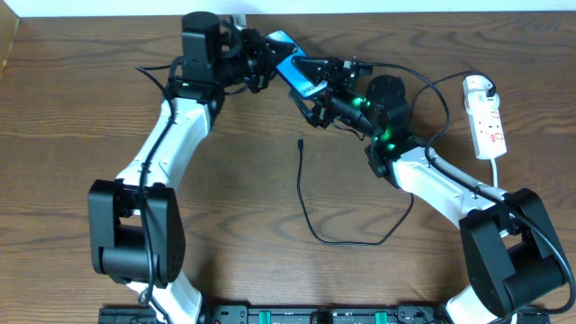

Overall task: Plug charger to phone and switch on socket
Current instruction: 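Rotate the phone between both grippers, then release with the right gripper, then move the right gripper down over the black cable's USB-C plug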

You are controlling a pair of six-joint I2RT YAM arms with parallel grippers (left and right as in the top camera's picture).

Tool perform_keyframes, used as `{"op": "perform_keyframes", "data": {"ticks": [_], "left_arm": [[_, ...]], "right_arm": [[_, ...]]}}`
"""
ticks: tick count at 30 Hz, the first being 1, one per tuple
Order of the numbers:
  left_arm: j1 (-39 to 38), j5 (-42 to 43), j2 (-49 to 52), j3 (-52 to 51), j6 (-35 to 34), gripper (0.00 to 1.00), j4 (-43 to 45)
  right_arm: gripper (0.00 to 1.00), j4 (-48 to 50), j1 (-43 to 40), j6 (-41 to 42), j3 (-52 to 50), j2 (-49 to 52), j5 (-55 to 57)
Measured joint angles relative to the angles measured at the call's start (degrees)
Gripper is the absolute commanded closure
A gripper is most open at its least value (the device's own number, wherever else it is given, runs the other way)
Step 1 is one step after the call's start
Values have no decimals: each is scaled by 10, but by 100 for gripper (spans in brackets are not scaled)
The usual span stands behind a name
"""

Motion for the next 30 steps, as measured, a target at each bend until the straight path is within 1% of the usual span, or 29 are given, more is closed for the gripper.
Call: {"op": "perform_keyframes", "data": {"ticks": [1,5,6,9,11,12,14,17,20,23,25,28,30], "left_arm": [[10,14,0,0,10,93,0],[61,80,0,0,55,93,0],[74,98,0,0,66,93,0],[110,156,0,0,92,93,0],[130,192,0,0,103,93,0],[137,205,0,0,107,93,0],[148,231,0,0,112,93,0],[162,256,0,0,116,93,0],[172,268,0,0,119,93,0],[182,275,0,0,123,93,0],[186,277,0,0,125,93,0],[189,277,0,0,126,93,0],[189,278,0,0,126,93,1]], "right_arm": [[1,-6,-4,-23,0,0,-7],[1,-69,-34,-139,2,0,-37],[1,-85,-38,-154,2,0,-40],[1,-188,-55,-254,5,0,-58],[1,-255,-59,-305,5,0,-63],[3,-281,-59,-324,5,0,-65],[10,-336,-59,-377,5,0,-68],[16,-412,-58,-469,4,0,-62],[21,-473,-56,-540,5,0,-45],[25,-508,-55,-584,5,0,-30],[25,-530,-54,-608,5,0,-21],[24,-606,-54,-640,27,0,2],[24,-661,-53,-658,60,0,21]]}}
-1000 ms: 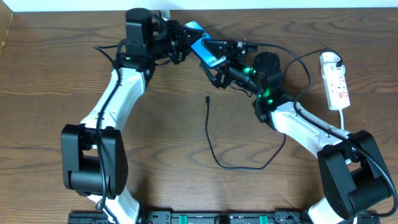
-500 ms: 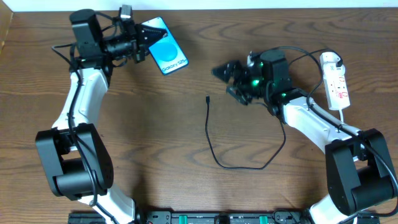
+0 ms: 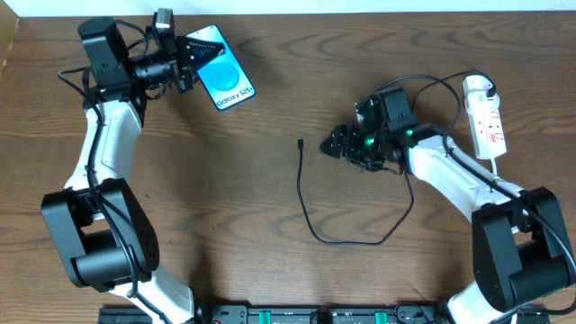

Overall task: Plug charger to phone and switch on socket
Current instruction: 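Move the right gripper down over the black cable's USB-C plug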

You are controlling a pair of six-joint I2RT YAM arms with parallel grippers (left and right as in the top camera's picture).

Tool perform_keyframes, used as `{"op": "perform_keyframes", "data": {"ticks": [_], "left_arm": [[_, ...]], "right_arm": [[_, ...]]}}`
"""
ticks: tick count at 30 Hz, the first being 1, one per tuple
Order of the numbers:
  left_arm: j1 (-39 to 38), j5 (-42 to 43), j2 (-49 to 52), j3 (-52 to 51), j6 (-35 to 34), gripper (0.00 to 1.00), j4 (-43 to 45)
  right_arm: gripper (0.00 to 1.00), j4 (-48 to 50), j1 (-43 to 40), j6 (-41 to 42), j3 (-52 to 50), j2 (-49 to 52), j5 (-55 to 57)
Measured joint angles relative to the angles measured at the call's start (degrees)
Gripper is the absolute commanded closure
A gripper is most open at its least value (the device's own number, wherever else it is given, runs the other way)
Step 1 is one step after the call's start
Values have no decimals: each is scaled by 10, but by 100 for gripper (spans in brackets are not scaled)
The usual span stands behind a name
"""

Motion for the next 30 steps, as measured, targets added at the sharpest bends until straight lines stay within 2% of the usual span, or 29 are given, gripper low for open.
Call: {"op": "perform_keyframes", "data": {"ticks": [5,10,16,21,30], "left_arm": [[0,2,0,0,2,93,0],[0,2,0,0,2,93,0],[0,2,0,0,2,93,0],[0,2,0,0,2,93,0],[0,2,0,0,2,93,0]], "right_arm": [[27,-116,16,-49,119,0,61],[35,-183,40,-72,218,13,106],[54,-222,76,-78,316,125,134],[61,-222,115,-49,321,193,152],[64,-211,141,-17,321,235,161]]}}
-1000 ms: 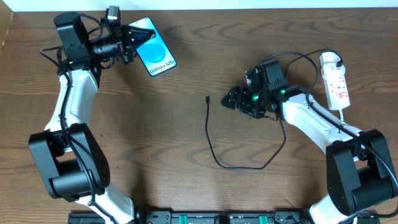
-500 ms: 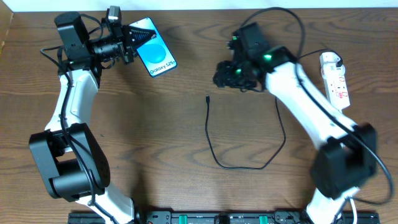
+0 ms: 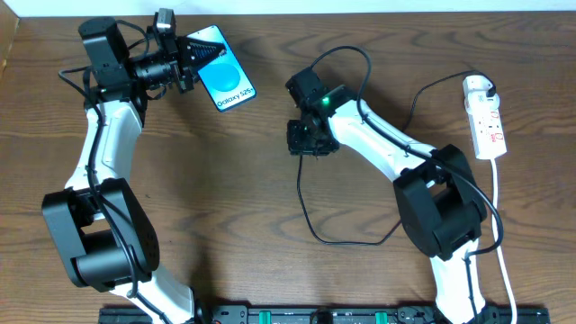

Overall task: Plug charger to phone and switch on socket
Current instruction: 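Move the right gripper down over the black cable's USB-C plug, then grasp the USB-C plug end of the cable with the right gripper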

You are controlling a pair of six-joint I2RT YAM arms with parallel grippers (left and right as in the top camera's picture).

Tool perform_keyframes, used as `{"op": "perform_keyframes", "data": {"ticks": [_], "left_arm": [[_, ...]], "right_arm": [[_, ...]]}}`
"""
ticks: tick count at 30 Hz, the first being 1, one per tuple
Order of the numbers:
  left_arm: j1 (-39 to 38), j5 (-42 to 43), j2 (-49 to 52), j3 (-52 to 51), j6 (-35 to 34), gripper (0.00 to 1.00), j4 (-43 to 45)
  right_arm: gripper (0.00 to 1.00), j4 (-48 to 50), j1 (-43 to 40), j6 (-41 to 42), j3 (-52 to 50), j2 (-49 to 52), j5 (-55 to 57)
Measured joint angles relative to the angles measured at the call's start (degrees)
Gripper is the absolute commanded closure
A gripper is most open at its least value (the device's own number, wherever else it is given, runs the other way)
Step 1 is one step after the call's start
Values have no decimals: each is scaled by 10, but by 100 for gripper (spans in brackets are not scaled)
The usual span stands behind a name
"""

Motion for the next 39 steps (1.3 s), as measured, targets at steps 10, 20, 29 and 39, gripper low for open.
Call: {"op": "perform_keyframes", "data": {"ticks": [10,20,29,39], "left_arm": [[0,0,0,0,0,93,0],[0,0,0,0,0,93,0],[0,0,0,0,0,93,0],[0,0,0,0,0,93,0]], "right_arm": [[65,14,0,10,0,8,34],[68,24,4,23,2,25,46],[72,29,4,37,5,38,45],[79,20,5,40,12,43,47]]}}
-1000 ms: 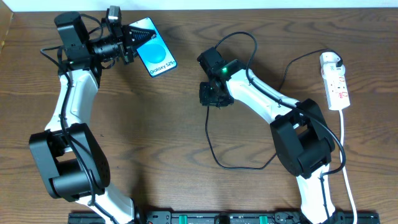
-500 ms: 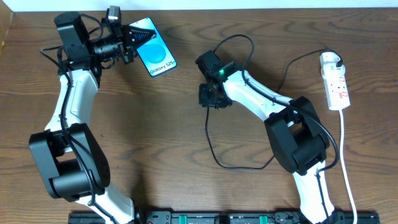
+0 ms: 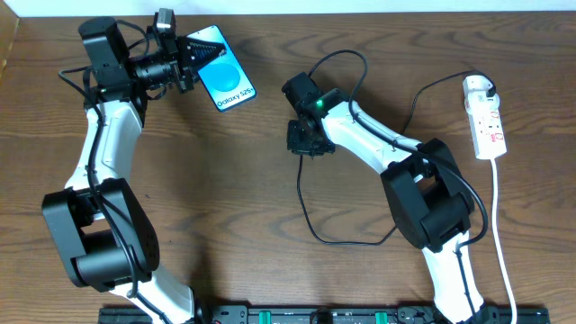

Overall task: Plug charger to phone and switch on socket
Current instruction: 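Grasp the USB-C plug end of the cable with the right gripper, then lift the plug and carry it toward the phone's bottom port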

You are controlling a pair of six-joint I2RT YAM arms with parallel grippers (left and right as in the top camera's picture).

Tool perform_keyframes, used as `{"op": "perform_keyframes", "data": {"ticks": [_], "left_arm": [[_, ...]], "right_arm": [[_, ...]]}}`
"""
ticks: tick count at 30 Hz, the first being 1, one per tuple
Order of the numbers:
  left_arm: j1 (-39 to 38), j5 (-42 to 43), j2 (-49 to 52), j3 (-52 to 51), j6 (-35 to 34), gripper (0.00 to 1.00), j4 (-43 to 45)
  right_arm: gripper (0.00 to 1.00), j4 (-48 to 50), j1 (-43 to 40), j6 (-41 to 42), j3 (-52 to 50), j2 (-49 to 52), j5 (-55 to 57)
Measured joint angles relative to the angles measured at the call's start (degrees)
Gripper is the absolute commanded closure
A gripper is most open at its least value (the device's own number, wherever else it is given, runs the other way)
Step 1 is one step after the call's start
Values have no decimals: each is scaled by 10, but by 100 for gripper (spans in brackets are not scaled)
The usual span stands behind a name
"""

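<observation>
A phone (image 3: 227, 81) with a blue back, marked Galaxy S25, is at the far left of the table. My left gripper (image 3: 202, 54) is shut on its upper end. A thin black charger cable (image 3: 304, 209) runs down the middle of the table and loops to the right. Its plug end is hidden under my right gripper (image 3: 301, 146), which is down over the top of the cable. The overhead view does not show whether those fingers are open or shut. The white socket strip (image 3: 484, 117) lies at the far right.
The strip's white lead (image 3: 500, 225) runs down the right edge of the table. Black arm cables (image 3: 423, 94) arc between the right arm and the strip. A rail with green markers (image 3: 324, 315) lines the front edge.
The right arm has shifted slightly, its elbow a little further left, with the gripper still over the cable's plug end. The left gripper and the phone have not moved.
Both grippers met at the phone at the back centre. Then the left gripper held the phone at the far left while the right gripper was to the right of the cable's plug end. After that the right gripper stood over the plug end and stays there.
</observation>
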Motion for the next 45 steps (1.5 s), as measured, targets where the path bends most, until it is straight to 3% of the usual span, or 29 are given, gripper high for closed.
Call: {"op": "perform_keyframes", "data": {"ticks": [10,16,25,35,45], "left_arm": [[0,0,0,0,0,93,0],[0,0,0,0,0,93,0],[0,0,0,0,0,93,0],[0,0,0,0,0,93,0],[0,0,0,0,0,93,0]], "right_arm": [[76,-11,23,-2,3,0,48],[99,-27,26,-2,4,0,63],[99,7,20,-67,5,3,58],[99,14,-32,-169,8,-8,-74],[99,-19,-113,-279,14,-143,-222]]}}
